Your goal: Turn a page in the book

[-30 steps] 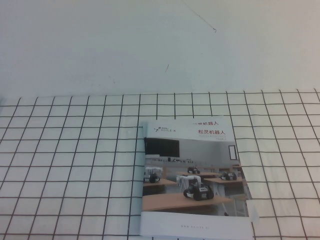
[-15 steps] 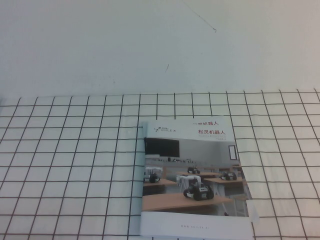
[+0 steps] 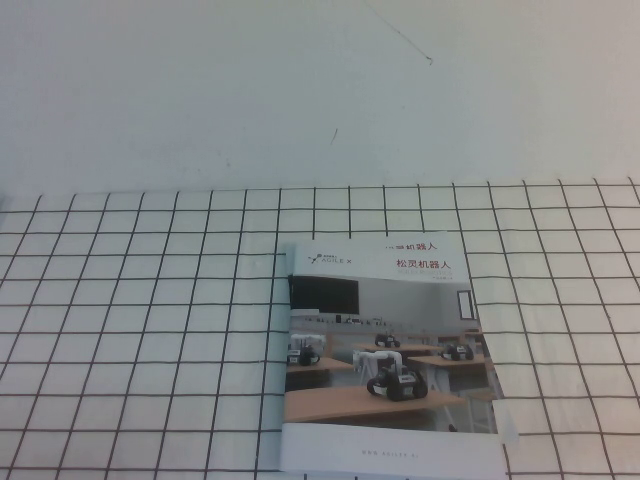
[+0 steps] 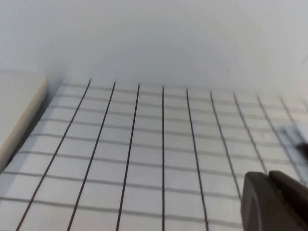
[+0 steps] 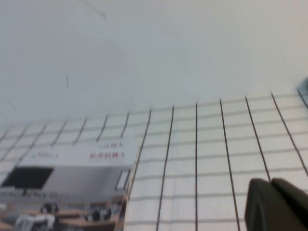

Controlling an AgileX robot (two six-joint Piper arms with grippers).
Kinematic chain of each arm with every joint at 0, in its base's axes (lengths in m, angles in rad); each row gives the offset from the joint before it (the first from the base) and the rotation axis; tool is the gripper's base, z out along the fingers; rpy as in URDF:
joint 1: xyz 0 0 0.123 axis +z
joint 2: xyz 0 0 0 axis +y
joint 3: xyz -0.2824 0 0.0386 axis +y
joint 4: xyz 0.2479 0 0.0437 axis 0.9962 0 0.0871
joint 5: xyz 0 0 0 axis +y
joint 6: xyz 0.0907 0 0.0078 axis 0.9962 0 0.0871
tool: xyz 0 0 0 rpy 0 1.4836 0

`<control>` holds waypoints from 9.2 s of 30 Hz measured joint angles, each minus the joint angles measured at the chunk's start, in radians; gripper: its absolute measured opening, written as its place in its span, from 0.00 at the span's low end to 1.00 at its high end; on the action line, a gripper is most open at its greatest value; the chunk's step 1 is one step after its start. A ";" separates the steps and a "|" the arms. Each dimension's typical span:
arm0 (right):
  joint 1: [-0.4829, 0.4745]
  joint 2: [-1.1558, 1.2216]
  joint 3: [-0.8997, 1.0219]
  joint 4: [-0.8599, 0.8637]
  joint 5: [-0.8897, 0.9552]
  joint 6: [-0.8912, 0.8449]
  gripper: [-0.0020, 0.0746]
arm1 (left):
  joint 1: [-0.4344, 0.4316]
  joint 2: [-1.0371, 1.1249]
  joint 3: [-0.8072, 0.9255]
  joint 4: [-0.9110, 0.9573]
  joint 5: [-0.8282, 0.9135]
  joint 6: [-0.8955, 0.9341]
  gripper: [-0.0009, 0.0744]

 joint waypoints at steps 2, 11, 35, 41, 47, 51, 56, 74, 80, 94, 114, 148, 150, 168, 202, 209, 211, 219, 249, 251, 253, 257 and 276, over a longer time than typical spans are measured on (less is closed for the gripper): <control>0.000 0.000 0.000 0.025 -0.068 0.000 0.02 | 0.000 0.000 0.000 -0.065 -0.067 0.002 0.01; 0.000 0.000 0.000 0.047 -0.137 0.000 0.02 | 0.000 0.000 0.000 -0.177 -0.171 0.058 0.01; 0.000 -0.002 -0.106 0.034 -0.772 0.000 0.02 | 0.000 0.000 -0.039 -0.252 -0.644 -0.272 0.01; 0.000 -0.002 -0.326 -0.127 -0.731 0.000 0.02 | 0.000 0.000 -0.272 -0.036 -0.675 -0.279 0.01; 0.000 0.057 -0.554 -0.143 -0.503 0.000 0.02 | 0.000 0.051 -0.531 0.203 -0.519 -0.257 0.01; 0.000 0.180 -0.684 -0.105 -0.345 0.000 0.02 | 0.000 0.158 -0.667 0.251 -0.295 -0.255 0.01; 0.000 0.391 -0.770 -0.033 -0.131 0.000 0.02 | 0.000 0.300 -0.785 0.254 0.051 -0.253 0.01; 0.000 0.819 -0.780 0.161 0.376 -0.045 0.02 | 0.000 0.422 -0.801 0.111 0.325 -0.228 0.01; 0.000 0.927 -0.780 0.185 0.458 -0.061 0.02 | 0.000 0.500 -0.779 0.044 0.345 -0.146 0.01; 0.000 1.189 -0.780 0.367 0.480 -0.330 0.03 | 0.000 0.964 -0.777 -0.414 0.521 0.316 0.01; 0.000 1.533 -0.784 1.030 0.432 -0.985 0.51 | -0.284 1.582 -0.853 -0.572 0.407 0.435 0.01; 0.000 1.832 -0.788 1.396 0.441 -1.393 0.51 | -0.289 1.972 -0.997 -0.949 0.454 0.610 0.01; 0.000 1.846 -0.790 1.429 0.460 -1.422 0.51 | -0.289 1.972 -0.997 -0.949 0.454 0.613 0.01; 0.059 1.926 -0.796 1.563 0.428 -1.579 0.51 | -0.289 1.973 -0.997 -0.947 0.454 0.617 0.01; 0.057 1.935 -0.848 1.576 0.864 -1.690 0.52 | -0.287 1.973 -0.999 -0.943 0.468 0.628 0.01; 0.057 1.935 -0.888 1.576 0.957 -1.694 0.52 | -0.283 1.973 -0.999 -0.939 0.470 0.632 0.01; 0.057 1.935 -0.888 1.576 0.959 -1.694 0.52 | -0.283 1.974 -0.999 -0.939 0.472 0.633 0.01; 0.057 1.935 -0.888 1.576 0.961 -1.694 0.52 | -0.283 1.974 -0.999 -0.939 0.472 0.636 0.01; 0.059 1.935 -0.888 1.576 0.965 -1.694 0.52 | -0.289 1.292 -0.994 -0.497 0.473 0.537 0.01; 0.059 1.935 -0.888 1.576 0.942 -1.691 0.52 | -0.289 1.262 -0.994 -0.329 0.478 0.413 0.01; 0.059 1.933 -0.888 1.568 0.867 -1.682 0.52 | -0.289 1.260 -0.994 -0.153 0.503 0.290 0.01; 0.072 1.898 -0.888 1.484 0.707 -1.648 0.52 | -0.289 1.347 -0.994 -0.009 0.535 0.198 0.01; 0.171 1.721 -0.888 1.327 0.406 -1.496 0.52 | -0.131 1.855 -0.994 -0.470 0.469 0.505 0.01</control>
